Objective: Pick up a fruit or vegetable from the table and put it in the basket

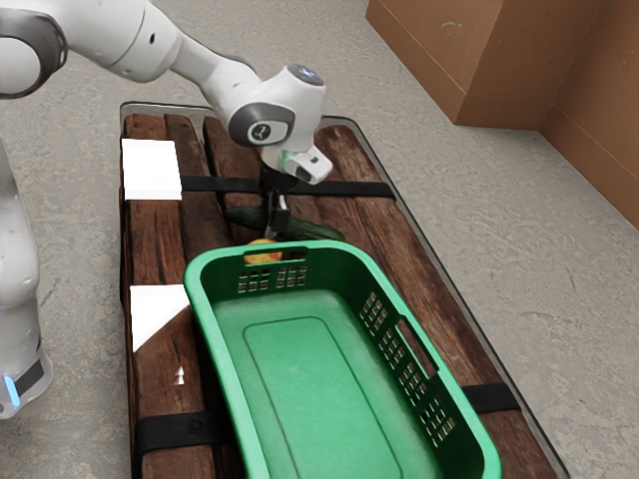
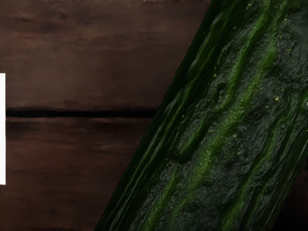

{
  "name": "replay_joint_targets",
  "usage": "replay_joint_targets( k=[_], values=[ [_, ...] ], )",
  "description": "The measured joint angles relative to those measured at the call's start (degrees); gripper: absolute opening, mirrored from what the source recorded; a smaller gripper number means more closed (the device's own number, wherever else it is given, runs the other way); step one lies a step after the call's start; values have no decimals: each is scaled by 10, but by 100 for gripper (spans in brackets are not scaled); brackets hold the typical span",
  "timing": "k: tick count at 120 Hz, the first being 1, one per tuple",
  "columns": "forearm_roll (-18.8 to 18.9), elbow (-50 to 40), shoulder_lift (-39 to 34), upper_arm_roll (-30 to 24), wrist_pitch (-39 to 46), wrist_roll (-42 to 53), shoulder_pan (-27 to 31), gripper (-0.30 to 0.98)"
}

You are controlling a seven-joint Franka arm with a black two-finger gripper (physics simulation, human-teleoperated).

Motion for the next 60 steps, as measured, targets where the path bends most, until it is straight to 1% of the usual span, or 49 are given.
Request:
replay_joint_targets(
  k=[6, 23, 49, 60],
  values=[
    [1, 0, 0, 0, 3, -1, -1, 42],
    [3, 0, 2, 0, 8, -6, -1, 28],
    [10, 2, -3, -5, 13, -12, -1, 23],
    [16, 5, -13, -9, 14, -14, -2, 24]
  ],
)
